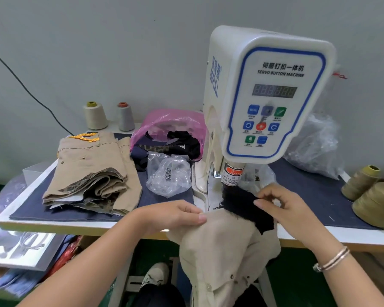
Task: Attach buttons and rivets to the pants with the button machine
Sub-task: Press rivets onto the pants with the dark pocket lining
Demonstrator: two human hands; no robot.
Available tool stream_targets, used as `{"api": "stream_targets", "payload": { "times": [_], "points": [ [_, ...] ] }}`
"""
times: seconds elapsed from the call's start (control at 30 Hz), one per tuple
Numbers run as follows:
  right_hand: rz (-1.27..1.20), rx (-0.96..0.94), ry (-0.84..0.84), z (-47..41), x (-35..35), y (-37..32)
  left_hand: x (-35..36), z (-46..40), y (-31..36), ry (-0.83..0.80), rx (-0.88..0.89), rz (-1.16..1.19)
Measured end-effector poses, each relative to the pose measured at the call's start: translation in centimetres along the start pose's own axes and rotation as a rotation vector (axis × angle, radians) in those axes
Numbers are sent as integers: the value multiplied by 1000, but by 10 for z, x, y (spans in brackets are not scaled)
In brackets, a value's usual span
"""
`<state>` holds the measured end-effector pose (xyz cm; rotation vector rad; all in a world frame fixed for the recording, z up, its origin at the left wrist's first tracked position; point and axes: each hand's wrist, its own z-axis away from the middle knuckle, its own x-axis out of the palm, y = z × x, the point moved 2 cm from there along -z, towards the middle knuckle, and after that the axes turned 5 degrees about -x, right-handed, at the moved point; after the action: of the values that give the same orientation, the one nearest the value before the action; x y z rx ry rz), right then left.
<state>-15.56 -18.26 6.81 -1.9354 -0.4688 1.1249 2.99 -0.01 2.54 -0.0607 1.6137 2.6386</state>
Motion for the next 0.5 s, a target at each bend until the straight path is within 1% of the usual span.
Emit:
{"api": "stream_targets", "payload": {
  "times": [0.07, 0.1, 0.17, 0.23, 0.27, 0.33, 0.4, 0.5],
  "points": [
    [-94, -56, 22, 5, -3, -13, 1, -7, 10, 57, 4, 87],
    [-185, -72, -20, 9, -2, -23, 2, -10, 15, 76, -10, 118],
    [-360, -108, -200, 17, 5, -42, 5, -16, 23, 71, -53, 126],
    [-444, -132, -403, 23, 19, -55, 12, -20, 30, 39, -89, 116],
    [-428, -127, -482, 23, 27, -57, 16, -21, 32, 22, -107, 121],
    [-286, -101, -546, 19, 41, -55, 21, -21, 36, -31, -139, 132],
    [-145, -70, -509, 11, 48, -48, 23, -18, 37, -83, -167, 122],
    [-53, -23, -421, 3, 50, -36, 20, -16, 34, -118, -174, 149]
  ]
}}
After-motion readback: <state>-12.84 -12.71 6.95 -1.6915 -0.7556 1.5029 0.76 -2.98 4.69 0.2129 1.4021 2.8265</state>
